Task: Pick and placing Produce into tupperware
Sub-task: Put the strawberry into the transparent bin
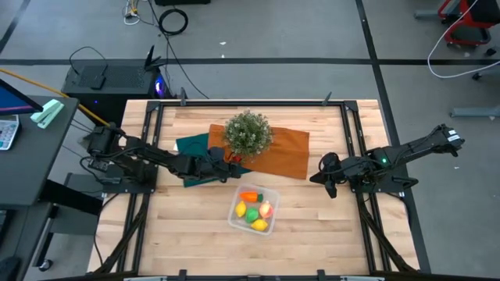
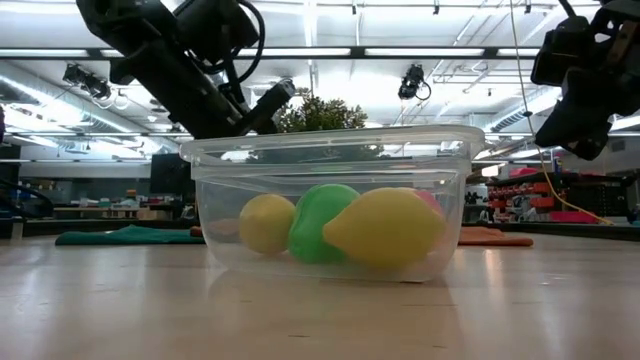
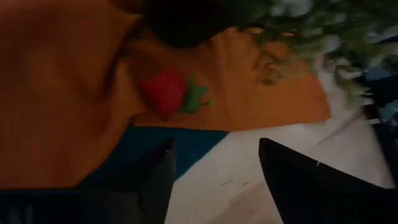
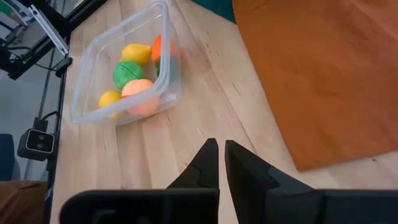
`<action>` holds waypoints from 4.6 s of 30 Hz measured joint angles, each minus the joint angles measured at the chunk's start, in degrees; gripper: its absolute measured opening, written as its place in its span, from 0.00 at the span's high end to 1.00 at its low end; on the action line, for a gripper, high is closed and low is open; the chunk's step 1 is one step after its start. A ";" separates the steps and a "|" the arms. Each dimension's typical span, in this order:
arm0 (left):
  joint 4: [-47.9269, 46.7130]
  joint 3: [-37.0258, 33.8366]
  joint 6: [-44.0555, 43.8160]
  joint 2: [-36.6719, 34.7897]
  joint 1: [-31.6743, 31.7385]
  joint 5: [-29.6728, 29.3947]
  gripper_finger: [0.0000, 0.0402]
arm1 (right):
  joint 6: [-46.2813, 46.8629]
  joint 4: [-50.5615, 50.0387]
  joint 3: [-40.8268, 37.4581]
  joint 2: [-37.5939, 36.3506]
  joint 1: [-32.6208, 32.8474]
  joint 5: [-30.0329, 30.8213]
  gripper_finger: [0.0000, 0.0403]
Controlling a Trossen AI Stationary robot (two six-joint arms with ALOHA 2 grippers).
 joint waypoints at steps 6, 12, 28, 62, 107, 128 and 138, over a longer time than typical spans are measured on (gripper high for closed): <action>0.64 -0.06 -0.04 0.67 0.62 0.83 0.36 | -0.22 0.48 0.02 0.53 0.00 0.15 1.00; 1.74 -0.03 -0.04 1.42 1.59 2.53 0.38 | -0.48 0.38 0.02 0.98 -0.02 0.31 1.00; 3.28 -0.02 4.94 1.39 4.32 4.16 0.42 | -0.55 0.52 0.04 1.14 -0.02 0.61 1.00; 8.25 0.02 31.55 9.33 2.95 -9.46 0.29 | 1.54 1.25 0.04 1.31 -0.04 1.13 1.00; 13.01 -0.09 36.20 15.53 4.50 -11.89 0.07 | 3.84 2.99 0.04 2.27 -0.07 2.25 1.00; 17.55 -0.09 47.43 15.53 3.78 -13.42 0.07 | 4.24 2.93 0.04 2.27 -0.07 2.32 1.00; 24.97 -0.06 54.31 15.47 3.91 -8.95 0.08 | 4.22 2.91 0.04 2.27 -0.07 3.57 1.00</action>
